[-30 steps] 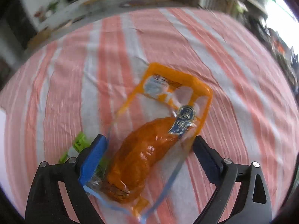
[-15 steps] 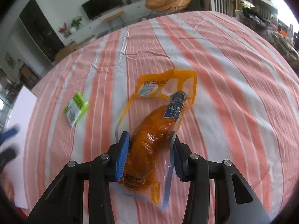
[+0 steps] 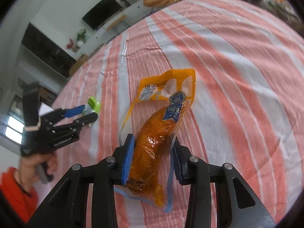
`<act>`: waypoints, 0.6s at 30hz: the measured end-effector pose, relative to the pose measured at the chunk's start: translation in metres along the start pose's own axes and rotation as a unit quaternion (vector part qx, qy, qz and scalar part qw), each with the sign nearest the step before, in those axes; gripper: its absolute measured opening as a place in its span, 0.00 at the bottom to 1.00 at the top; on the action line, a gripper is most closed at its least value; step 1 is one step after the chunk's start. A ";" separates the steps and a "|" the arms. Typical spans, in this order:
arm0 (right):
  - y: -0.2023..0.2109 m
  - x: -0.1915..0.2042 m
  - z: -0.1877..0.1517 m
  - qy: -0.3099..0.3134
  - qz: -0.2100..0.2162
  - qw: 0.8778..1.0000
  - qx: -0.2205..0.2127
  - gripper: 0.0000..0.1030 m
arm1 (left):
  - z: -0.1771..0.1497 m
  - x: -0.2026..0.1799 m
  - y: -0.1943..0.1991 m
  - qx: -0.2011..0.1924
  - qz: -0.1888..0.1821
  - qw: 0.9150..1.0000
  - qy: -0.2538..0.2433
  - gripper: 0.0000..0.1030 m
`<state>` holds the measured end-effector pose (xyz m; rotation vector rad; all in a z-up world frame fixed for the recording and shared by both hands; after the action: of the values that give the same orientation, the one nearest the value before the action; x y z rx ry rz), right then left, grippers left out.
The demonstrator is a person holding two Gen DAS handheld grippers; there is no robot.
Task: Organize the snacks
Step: 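Grasp the orange sausage packet with the right tool while the left tool grasps the green box, then carry the green box and orange packet into the white box and release both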
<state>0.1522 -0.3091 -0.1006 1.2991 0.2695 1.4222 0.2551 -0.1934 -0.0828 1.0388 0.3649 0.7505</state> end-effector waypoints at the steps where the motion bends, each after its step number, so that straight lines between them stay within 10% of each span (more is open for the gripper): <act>1: 0.000 -0.002 0.000 -0.016 0.016 1.000 0.004 0.37 | 0.001 0.001 0.001 -0.008 -0.011 1.000 0.013 0.48; 10: 0.011 0.020 -0.004 -0.132 0.218 0.966 0.050 0.27 | -0.056 0.041 0.125 -0.122 -0.095 0.974 0.164 0.48; 12: 0.014 0.041 -0.002 -0.132 0.247 0.958 0.054 0.10 | -0.085 0.064 0.171 -0.149 -0.092 0.965 0.197 0.48; 18: 0.011 0.165 0.005 -0.031 0.263 0.962 0.063 0.07 | -0.184 0.139 0.268 -0.176 -0.007 0.946 0.274 0.48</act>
<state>0.1899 -0.1823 -0.0019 1.5924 -0.0370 1.8254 0.1394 0.1016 0.0733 0.4769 0.6843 1.0475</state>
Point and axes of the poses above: each gripper's, at about its wrist camera, not at the fingertips, and y roughly against the way its jaws point, x to its left, z to its top, the point moved 6 cm from there along -y, roughly the way its jaws point, and after that the axes turned 4 degrees about -y, right-handed, at the moved point
